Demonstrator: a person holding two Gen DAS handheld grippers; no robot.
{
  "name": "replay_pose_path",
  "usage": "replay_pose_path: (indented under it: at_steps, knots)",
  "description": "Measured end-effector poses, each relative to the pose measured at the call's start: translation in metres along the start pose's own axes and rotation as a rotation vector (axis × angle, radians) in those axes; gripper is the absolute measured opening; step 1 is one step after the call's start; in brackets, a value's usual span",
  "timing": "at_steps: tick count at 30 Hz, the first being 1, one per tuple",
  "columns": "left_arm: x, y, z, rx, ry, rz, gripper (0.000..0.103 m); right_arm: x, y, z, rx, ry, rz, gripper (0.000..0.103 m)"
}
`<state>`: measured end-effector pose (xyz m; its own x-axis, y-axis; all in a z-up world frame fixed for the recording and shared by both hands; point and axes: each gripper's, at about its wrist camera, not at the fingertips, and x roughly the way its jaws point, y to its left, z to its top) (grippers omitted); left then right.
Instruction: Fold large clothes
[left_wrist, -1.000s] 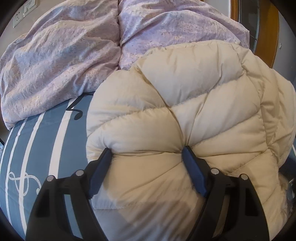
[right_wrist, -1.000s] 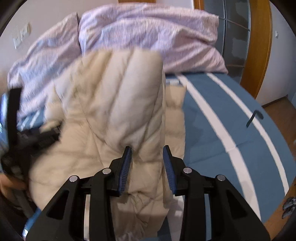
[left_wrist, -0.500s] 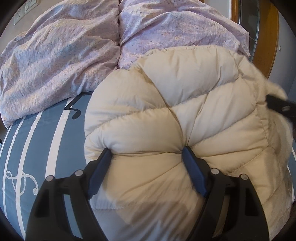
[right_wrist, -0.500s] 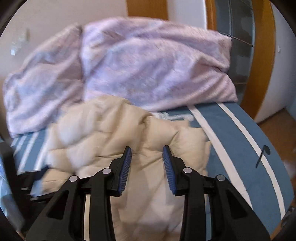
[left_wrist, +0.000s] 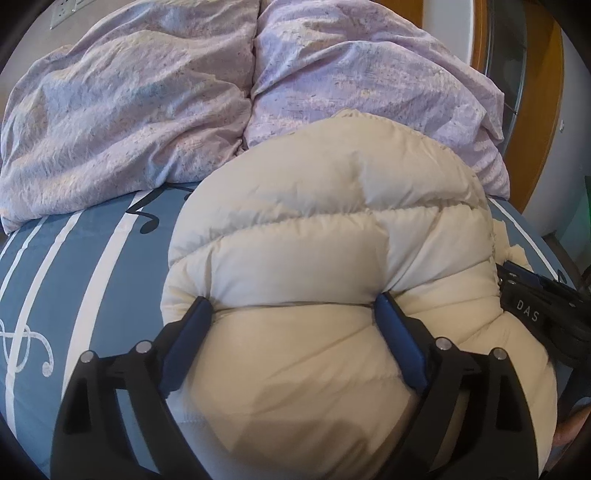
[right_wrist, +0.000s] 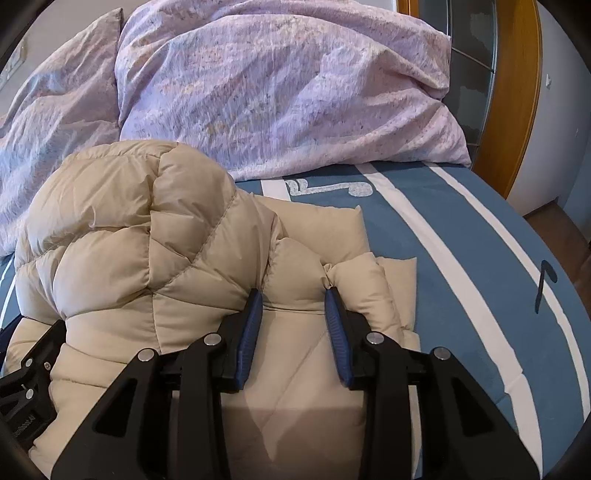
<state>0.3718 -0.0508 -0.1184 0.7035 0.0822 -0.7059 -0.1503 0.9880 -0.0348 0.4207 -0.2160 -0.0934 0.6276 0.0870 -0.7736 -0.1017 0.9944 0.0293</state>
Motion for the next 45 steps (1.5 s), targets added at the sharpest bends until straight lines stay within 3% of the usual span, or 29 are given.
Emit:
replay_pose_path:
  at_steps: [13,45]
  knots:
    - [0.012,0.005,0.001,-0.033,0.051,0.03,0.101,0.003,0.008,0.002,-0.026,0.01,-0.058,0.037]
    - [0.015,0.002,0.002,-0.021,0.063,0.048,0.101,0.004,0.006,0.001,-0.016,-0.002,-0.04,0.038]
